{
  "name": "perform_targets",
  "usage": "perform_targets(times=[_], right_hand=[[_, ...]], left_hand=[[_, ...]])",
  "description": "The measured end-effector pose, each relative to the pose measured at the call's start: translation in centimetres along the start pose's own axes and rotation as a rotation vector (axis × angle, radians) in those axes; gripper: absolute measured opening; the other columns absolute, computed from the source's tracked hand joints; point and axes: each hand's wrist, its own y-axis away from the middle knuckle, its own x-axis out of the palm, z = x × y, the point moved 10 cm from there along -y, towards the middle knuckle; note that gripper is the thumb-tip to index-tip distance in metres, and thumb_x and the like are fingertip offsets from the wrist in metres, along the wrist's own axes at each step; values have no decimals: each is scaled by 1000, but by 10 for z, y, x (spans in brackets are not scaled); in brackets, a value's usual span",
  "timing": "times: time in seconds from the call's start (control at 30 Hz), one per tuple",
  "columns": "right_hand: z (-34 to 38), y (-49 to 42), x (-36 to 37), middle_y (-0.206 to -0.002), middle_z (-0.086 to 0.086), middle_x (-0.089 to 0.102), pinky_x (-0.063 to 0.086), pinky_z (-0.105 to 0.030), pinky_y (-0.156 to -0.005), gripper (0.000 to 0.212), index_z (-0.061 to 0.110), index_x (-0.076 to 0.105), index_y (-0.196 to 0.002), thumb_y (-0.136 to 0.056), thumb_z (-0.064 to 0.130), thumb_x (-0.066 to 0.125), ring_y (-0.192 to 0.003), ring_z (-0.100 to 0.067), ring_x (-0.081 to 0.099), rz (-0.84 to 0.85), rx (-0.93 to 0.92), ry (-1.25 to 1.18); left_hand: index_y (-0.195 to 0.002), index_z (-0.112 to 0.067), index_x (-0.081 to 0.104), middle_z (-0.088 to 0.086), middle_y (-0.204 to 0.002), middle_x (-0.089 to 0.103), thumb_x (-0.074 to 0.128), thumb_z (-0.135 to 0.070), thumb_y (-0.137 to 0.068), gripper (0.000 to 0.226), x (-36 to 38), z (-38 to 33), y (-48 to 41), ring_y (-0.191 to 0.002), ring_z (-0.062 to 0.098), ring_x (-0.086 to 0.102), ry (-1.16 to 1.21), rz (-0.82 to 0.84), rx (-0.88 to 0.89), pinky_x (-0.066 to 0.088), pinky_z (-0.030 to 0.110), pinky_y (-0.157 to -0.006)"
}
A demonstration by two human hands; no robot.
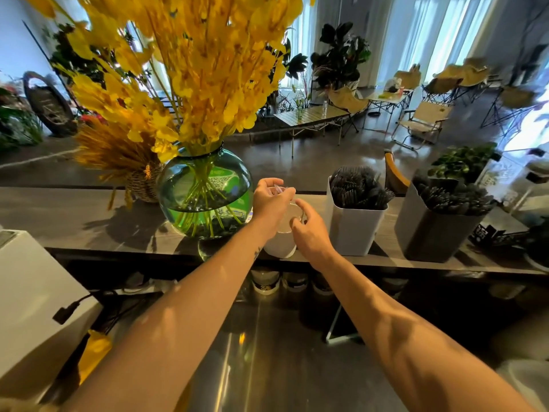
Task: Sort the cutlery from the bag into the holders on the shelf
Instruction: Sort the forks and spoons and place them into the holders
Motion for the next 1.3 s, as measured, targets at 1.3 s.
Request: perform_targets(times=[1.3], right_hand=[[-6,-29,-1,-164,-1,31,25,-30,-119,54,20,29,-159,-107,7,36,-150,-19,29,9,-107,303]], left_hand=[[-144,-14,49,2,-152,45,65,-29,-95,54,3,6,23,-139,20,43,-664,172,353,37,29,-109]])
